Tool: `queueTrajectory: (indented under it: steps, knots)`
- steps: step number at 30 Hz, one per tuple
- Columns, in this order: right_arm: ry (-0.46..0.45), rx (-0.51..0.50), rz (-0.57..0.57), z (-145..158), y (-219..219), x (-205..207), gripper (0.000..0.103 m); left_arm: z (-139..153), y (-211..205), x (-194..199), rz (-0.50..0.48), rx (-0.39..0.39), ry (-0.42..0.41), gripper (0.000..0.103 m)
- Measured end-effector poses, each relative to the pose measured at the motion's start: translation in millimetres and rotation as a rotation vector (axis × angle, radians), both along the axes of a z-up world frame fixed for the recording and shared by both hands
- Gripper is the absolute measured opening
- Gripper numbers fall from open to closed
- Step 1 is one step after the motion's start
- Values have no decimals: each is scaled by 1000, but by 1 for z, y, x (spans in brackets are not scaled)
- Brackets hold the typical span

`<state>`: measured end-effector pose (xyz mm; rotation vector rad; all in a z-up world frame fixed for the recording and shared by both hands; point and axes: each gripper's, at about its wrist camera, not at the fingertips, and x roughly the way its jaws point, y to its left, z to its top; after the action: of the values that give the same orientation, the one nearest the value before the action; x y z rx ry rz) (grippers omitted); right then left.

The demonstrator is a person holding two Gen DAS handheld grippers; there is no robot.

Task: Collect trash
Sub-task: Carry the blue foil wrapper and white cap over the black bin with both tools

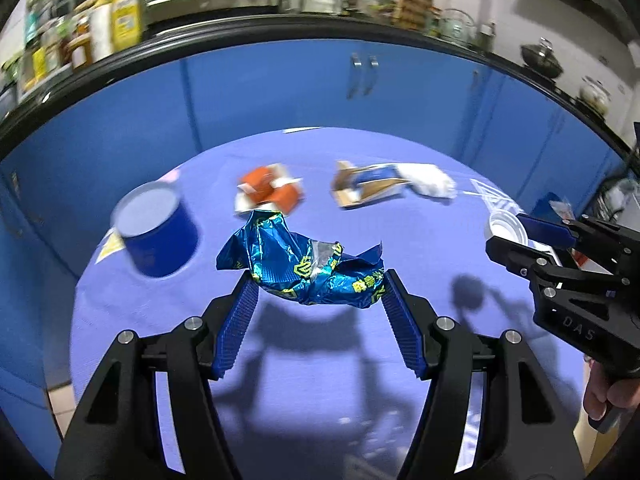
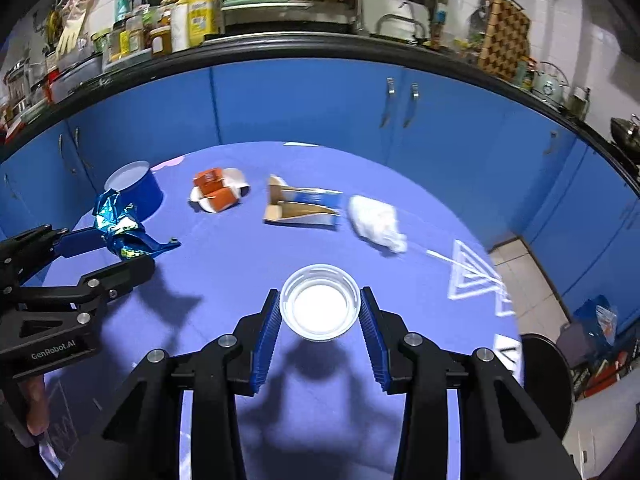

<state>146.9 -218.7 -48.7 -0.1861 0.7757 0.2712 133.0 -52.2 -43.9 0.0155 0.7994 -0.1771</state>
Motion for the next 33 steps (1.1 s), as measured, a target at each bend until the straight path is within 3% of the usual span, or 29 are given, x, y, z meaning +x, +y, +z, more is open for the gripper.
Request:
queueTrajectory:
  steps: [33]
  knots:
    - [-73, 74, -300, 15, -192, -35, 39, 27, -217, 20, -343, 83, -80, 64]
